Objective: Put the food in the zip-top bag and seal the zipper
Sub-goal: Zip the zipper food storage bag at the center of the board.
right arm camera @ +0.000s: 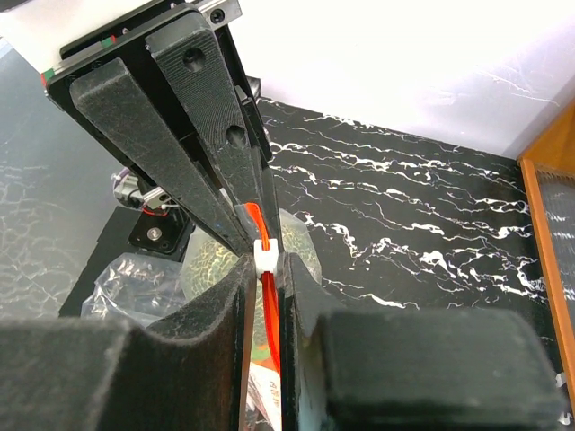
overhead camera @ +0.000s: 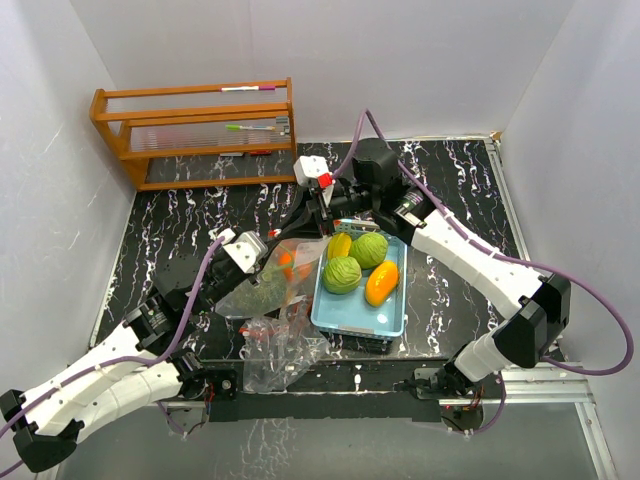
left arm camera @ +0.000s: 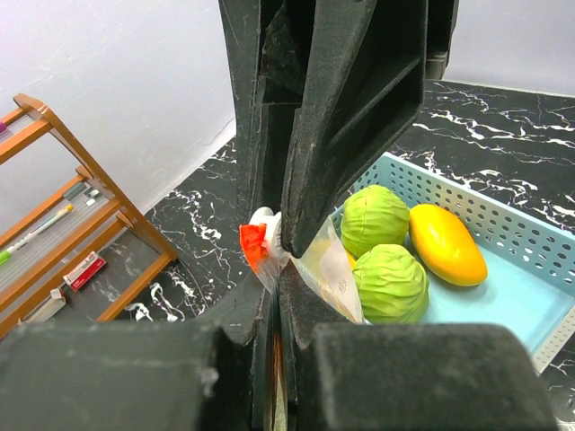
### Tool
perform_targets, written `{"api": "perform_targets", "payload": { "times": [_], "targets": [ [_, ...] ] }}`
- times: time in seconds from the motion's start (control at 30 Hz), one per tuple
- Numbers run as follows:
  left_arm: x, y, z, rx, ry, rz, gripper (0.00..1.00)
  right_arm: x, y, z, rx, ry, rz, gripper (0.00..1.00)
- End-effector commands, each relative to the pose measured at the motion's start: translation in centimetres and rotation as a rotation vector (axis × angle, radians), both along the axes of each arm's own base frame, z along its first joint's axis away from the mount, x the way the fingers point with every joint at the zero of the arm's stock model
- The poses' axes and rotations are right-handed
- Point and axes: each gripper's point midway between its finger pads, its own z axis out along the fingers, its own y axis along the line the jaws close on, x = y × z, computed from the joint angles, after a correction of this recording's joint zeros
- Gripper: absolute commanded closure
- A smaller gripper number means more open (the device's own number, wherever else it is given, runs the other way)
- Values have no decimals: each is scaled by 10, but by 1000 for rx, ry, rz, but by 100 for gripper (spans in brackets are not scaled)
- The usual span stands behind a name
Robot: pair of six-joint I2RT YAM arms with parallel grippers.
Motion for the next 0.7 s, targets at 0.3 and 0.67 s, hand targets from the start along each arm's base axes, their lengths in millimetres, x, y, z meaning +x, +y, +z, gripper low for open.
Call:
{"api": "perform_targets", "payload": {
  "times": [0.3,0.67],
  "targets": [
    [-9,15,52,-120,-99,14,100,27,-6,-18,-71,8,-138,89],
    [-13,23,63,-134,-119,26,100,54,-28,-39,-111,39,-232,90]
  ]
}}
